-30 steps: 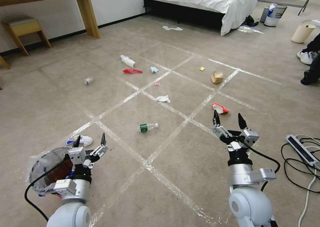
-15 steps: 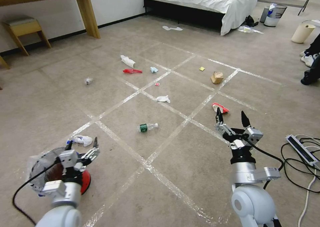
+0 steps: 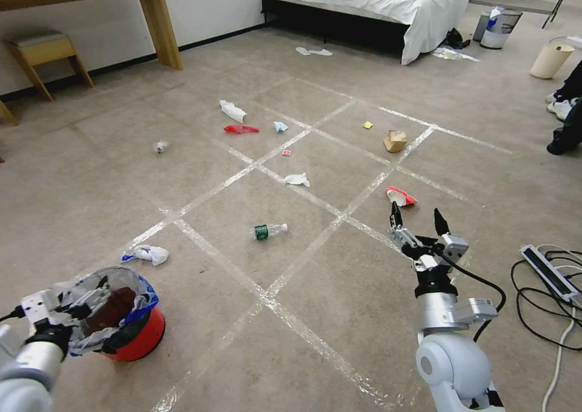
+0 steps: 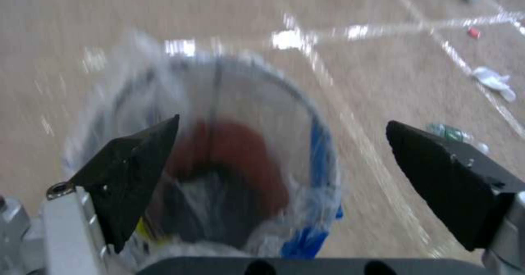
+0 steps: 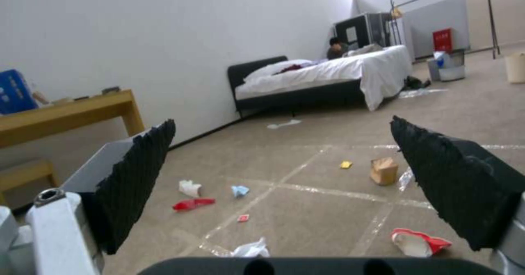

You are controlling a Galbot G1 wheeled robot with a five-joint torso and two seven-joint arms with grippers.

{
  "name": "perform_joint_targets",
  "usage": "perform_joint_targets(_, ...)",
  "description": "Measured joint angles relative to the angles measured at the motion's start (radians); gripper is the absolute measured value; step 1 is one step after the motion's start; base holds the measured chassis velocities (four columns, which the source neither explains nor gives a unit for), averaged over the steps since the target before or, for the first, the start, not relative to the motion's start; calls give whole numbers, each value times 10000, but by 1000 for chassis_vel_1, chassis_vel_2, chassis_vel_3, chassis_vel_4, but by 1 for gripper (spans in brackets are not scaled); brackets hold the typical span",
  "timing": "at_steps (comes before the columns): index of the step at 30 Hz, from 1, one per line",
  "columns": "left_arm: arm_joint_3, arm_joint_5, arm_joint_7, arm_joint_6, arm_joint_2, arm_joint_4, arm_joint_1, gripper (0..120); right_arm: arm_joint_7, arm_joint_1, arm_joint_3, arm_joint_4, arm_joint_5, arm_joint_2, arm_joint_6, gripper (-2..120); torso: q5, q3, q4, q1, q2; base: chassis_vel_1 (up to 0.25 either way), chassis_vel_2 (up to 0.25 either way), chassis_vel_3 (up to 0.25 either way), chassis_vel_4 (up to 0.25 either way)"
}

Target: Pick up the trash bin and place the garbage on the floor into it.

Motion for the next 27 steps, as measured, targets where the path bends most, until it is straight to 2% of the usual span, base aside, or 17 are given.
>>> perform_joint_targets(1,39,-706,-179,301,275,422,-232,100,3,-66,73,68,-19,1,0,100,1,0,-1,0,0,0,0,0,0)
perform_joint_targets(2,39,-706,-179,301,275,422,-232,100,3,-66,73,68,-19,1,0,100,1,0,-1,0,0,0,0,0,0)
perform_joint_targets(3,122,-1036,-186,487,535,990,-473,100,7,-168,165,158,-39,-1,0,100,2,0,-3,0,0,0,0,0,0)
perform_joint_targets(4,171,-1064,-134,527,680,1376,-588,100,12,-241,225,229,-44,-3,2,100,1,0,-2,0,0,0,0,0,0)
perform_joint_targets(5,171,-1064,-134,527,680,1376,-588,100,12,-241,225,229,-44,-3,2,100,1,0,-2,0,0,0,0,0,0)
perform_joint_targets(7,241,-1052,133,539,1015,2288,-765,100,31,-449,391,417,-59,-9,35,100,-1,0,1,0,0,0,0,0,0)
perform_joint_targets(8,241,-1052,133,539,1015,2288,-765,100,31,-449,391,417,-59,-9,35,100,-1,0,1,0,0,0,0,0,0)
perform_joint_targets(9,232,-999,320,518,1191,2667,-794,100,36,-546,461,490,-85,-1,63,100,1,0,1,0,1,0,0,0,0)
perform_joint_targets(10,232,-999,320,518,1191,2667,-794,100,36,-546,461,490,-85,-1,63,100,1,0,1,0,1,0,0,0,0)
perform_joint_targets(11,162,-918,559,467,1402,2955,-772,100,40,-616,510,530,-129,30,99,100,0,0,1,0,0,0,0,0,0)
perform_joint_targets(13,125,-900,639,443,1496,3053,-759,100,42,-637,513,533,-162,53,112,100,3,0,1,0,0,0,0,0,0)
perform_joint_targets(14,75,-860,809,375,1692,3277,-748,100,42,-668,508,533,-249,117,139,100,5,0,2,0,1,0,0,0,0)
perform_joint_targets(18,78,-811,992,298,1885,3591,-798,100,43,-686,454,524,-363,201,150,100,3,0,2,0,0,0,0,0,0)
perform_joint_targets(22,245,-704,1502,175,2203,4406,-1007,100,45,-687,397,481,-564,307,151,100,2,0,1,0,0,0,0,0,0)
perform_joint_targets(27,371,-585,1834,23,2371,4997,-1143,100,46,-734,412,481,-654,331,151,100,2,0,1,0,0,0,0,0,0)
